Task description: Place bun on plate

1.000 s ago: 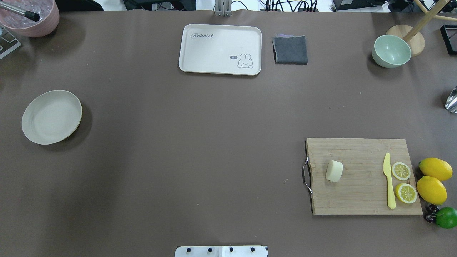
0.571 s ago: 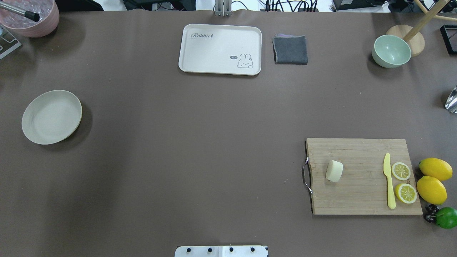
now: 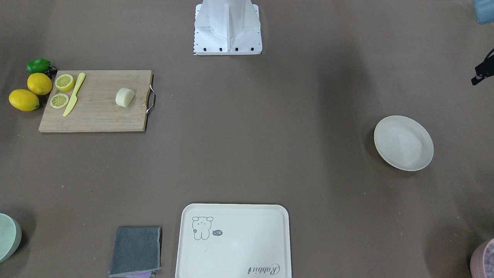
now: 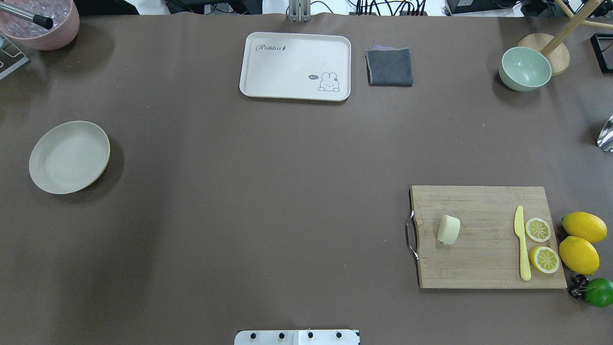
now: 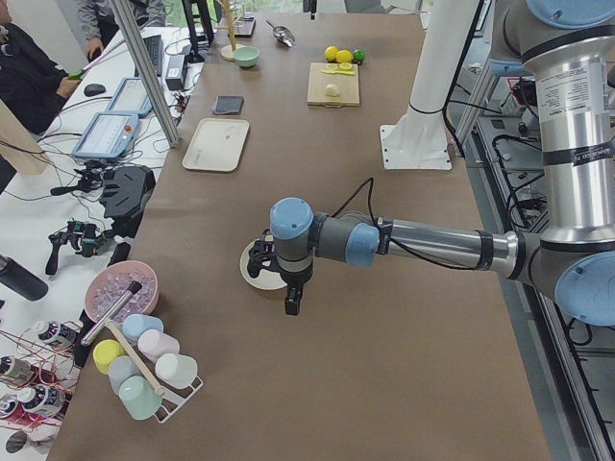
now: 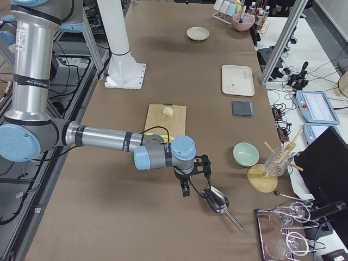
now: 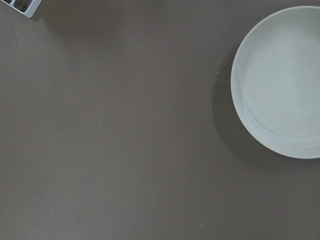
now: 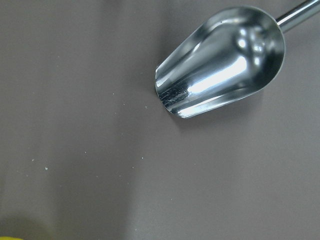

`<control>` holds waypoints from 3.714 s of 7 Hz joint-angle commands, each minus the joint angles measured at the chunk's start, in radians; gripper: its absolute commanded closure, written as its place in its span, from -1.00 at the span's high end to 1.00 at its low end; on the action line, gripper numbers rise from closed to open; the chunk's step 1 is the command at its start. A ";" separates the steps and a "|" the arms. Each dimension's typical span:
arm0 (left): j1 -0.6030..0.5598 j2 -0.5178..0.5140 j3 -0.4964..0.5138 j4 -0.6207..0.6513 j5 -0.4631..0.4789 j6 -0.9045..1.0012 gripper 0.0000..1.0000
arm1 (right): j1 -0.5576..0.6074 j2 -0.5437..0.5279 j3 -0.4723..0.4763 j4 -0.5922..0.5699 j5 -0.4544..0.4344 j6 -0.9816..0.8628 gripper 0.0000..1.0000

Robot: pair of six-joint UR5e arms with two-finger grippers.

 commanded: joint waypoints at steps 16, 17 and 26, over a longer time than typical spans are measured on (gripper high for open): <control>-0.087 -0.012 0.028 -0.003 -0.004 0.004 0.96 | 0.000 0.067 0.013 -0.119 -0.012 0.001 0.99; -0.087 -0.012 0.028 -0.003 -0.004 0.004 0.96 | 0.000 0.067 0.015 -0.118 -0.009 0.001 0.99; 0.052 -0.142 0.229 -0.328 -0.001 -0.290 0.96 | -0.002 0.064 0.013 -0.125 -0.001 0.004 0.99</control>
